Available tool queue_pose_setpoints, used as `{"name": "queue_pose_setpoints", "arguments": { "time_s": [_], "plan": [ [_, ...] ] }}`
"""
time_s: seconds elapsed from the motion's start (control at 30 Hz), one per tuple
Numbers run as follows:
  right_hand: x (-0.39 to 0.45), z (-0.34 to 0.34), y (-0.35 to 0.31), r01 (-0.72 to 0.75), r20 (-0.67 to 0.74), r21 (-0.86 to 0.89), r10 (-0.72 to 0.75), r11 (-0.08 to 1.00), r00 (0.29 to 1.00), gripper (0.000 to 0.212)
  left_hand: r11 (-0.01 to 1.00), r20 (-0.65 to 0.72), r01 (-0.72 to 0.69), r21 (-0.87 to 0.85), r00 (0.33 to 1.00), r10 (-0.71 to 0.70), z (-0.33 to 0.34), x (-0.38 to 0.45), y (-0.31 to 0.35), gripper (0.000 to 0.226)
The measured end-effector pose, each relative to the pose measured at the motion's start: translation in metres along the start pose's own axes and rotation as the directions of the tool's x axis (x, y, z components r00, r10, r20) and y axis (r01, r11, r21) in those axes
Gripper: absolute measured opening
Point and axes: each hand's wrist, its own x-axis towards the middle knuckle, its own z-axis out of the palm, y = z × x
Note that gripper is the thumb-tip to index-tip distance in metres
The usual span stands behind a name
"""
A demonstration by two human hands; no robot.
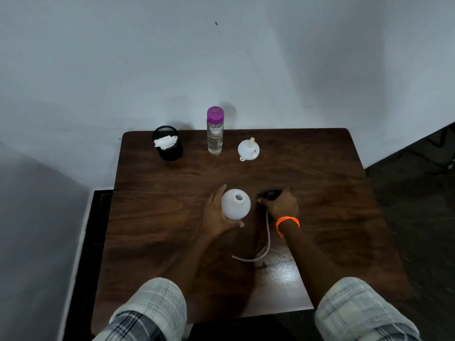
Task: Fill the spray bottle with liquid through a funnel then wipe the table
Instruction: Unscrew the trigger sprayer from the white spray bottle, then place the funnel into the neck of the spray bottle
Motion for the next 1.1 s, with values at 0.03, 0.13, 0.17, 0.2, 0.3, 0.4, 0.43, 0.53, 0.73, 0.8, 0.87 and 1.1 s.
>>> {"name": "queue_pose_setpoints", "arguments": {
  "time_s": [0.03, 0.13, 0.17, 0.2, 0.3, 0.4, 0.43, 0.53, 0.73, 0.8, 0.87, 1.1],
  "plan": [
    [-0.001, -0.002, 0.0, 0.008, 0.006, -0.011, -0.008, 1.0, 1.0, 0.082, 1.0, 0.008, 0.002, 0.009, 1.0, -0.002, -0.003, -0.001, -0.001, 0.128],
    [-0.004, -0.009, -0.004, 0.018, 0.002, -0.039, -0.018, 0.999, 1.0, 0.08, 0.998, 0.048, -0.025, 0.05, 0.999, 0.023, -0.016, -0.004, -0.004, 0.122],
    [-0.003, -0.012, -0.005, 0.024, -0.007, -0.052, -0.025, 0.998, 1.0, 0.079, 0.997, 0.066, -0.032, 0.065, 0.997, 0.028, -0.021, -0.005, -0.004, 0.119],
    [-0.003, -0.015, -0.007, 0.026, -0.016, -0.066, -0.027, 0.997, 0.999, 0.078, 0.996, 0.086, -0.034, 0.079, 0.996, 0.027, -0.027, -0.006, -0.005, 0.115],
    [0.004, -0.021, -0.015, 0.062, -0.035, -0.078, -0.065, 0.995, 0.997, 0.069, 0.994, 0.083, -0.007, 0.106, 0.997, -0.002, -0.043, -0.006, -0.008, 0.097],
    [0.012, -0.028, -0.031, 0.064, -0.023, -0.089, -0.066, 0.994, 0.998, 0.06, 0.995, -0.003, 0.017, 0.098, 1.0, -0.017, -0.058, -0.001, -0.008, 0.08],
    [0.016, -0.028, -0.036, 0.079, -0.025, -0.083, -0.082, 0.993, 0.996, 0.057, 0.994, -0.02, 0.027, 0.104, 0.999, -0.025, -0.062, 0.003, -0.007, 0.076],
    [0.028, -0.026, -0.05, 0.125, -0.024, -0.05, -0.126, 0.991, 0.992, 0.048, 0.994, -0.062, 0.043, 0.103, 0.997, -0.037, -0.07, 0.02, -0.006, 0.069],
    [0.053, -0.011, -0.077, 0.212, -0.026, -0.082, -0.215, 0.974, 0.976, 0.033, 0.992, -0.057, 0.124, -0.021, 0.99, -0.125, -0.065, 0.059, 0.006, 0.054],
    [0.063, -0.006, -0.083, 0.228, -0.005, -0.089, -0.23, 0.969, 0.973, 0.027, 0.985, -0.023, 0.161, -0.065, 0.986, -0.163, -0.061, 0.074, 0.01, 0.051],
    [0.076, 0.001, -0.087, 0.236, 0.016, -0.064, -0.235, 0.97, 0.972, 0.015, 0.972, 0.03, 0.214, -0.096, 0.977, -0.212, -0.054, 0.093, 0.017, 0.049],
    [0.118, 0.011, -0.103, 0.177, 0.016, 0.043, -0.178, 0.983, 0.984, 0.018, 0.898, 0.18, 0.38, -0.221, 0.921, -0.345, -0.022, 0.155, 0.034, 0.052]
  ]
}}
